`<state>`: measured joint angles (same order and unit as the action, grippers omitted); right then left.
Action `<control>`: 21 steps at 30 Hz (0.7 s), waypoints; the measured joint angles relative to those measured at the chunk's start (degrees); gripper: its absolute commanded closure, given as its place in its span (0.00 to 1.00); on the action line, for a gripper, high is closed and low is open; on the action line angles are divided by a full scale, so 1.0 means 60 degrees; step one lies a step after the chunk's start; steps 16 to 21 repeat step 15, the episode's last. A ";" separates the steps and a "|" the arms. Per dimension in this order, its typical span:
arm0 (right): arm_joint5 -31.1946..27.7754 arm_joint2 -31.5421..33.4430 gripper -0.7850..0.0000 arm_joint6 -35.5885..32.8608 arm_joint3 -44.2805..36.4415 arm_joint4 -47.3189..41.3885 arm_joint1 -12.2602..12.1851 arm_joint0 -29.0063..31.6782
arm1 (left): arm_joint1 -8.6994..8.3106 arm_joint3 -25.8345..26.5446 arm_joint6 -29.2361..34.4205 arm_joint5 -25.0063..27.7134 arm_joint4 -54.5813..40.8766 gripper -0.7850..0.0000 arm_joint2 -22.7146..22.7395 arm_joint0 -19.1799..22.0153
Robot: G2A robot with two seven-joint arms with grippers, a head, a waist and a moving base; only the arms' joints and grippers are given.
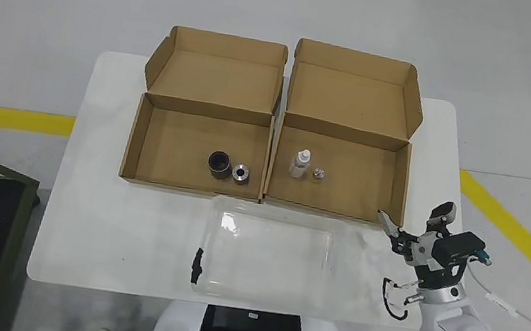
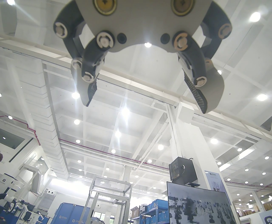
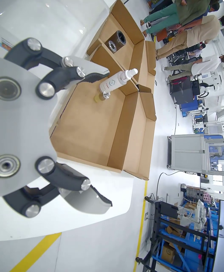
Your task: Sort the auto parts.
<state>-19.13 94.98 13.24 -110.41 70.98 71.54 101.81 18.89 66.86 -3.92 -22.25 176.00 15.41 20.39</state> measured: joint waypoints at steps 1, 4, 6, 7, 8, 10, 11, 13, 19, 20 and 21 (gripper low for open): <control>0.0000 0.0000 0.00 0.0000 0.0000 0.0000 0.0000 0.0000 | 0.0000 0.0000 0.0000 0.0000 0.0000 0.00 0.0000 0.0000; 0.0000 0.0000 0.00 0.0000 0.0000 0.0000 0.0000 0.0000 | 0.0000 0.0000 0.0000 0.0000 0.0000 0.00 0.0000 0.0000; 0.0000 0.0000 0.00 0.0000 0.0000 0.0000 0.0000 0.0000 | 0.0000 0.0000 0.0000 0.0000 0.0000 0.00 0.0000 0.0000; 0.0000 0.0000 0.00 0.0000 0.0000 0.0000 0.0000 0.0000 | 0.0000 0.0000 0.0000 0.0000 0.0000 0.00 0.0000 0.0000; 0.0000 0.0000 0.00 0.0000 0.0000 0.0000 0.0000 0.0000 | 0.0000 0.0000 0.0000 0.0000 0.0000 0.00 0.0000 0.0000; 0.0000 0.0000 0.00 0.0000 0.0000 0.0000 0.0000 0.0000 | 0.0000 0.0000 0.0000 0.0000 0.0000 0.00 0.0000 0.0000; 0.0000 0.0000 0.00 0.0000 0.0000 0.0000 0.0000 0.0000 | 0.0000 0.0000 0.0000 0.0000 0.0000 0.00 0.0000 0.0000; 0.0000 0.0000 0.00 0.0000 0.0000 0.0000 0.0000 0.0000 | 0.0000 0.0000 0.0000 0.0000 0.0000 0.00 0.0000 0.0000; 0.0000 0.0000 0.00 0.0000 0.0000 0.0000 0.0000 0.0000 | 0.0000 0.0000 0.0000 0.0000 0.0000 0.00 0.0000 0.0000; 0.0000 0.0000 0.00 0.0000 0.0000 0.0000 0.0000 0.0000 | 0.0000 0.0000 0.0000 0.0000 0.0000 0.00 0.0000 0.0000; 0.0000 0.0000 0.00 0.0000 0.0000 0.0000 0.0000 0.0000 | 0.0000 0.0000 0.0000 0.0000 0.0000 0.00 0.0000 0.0000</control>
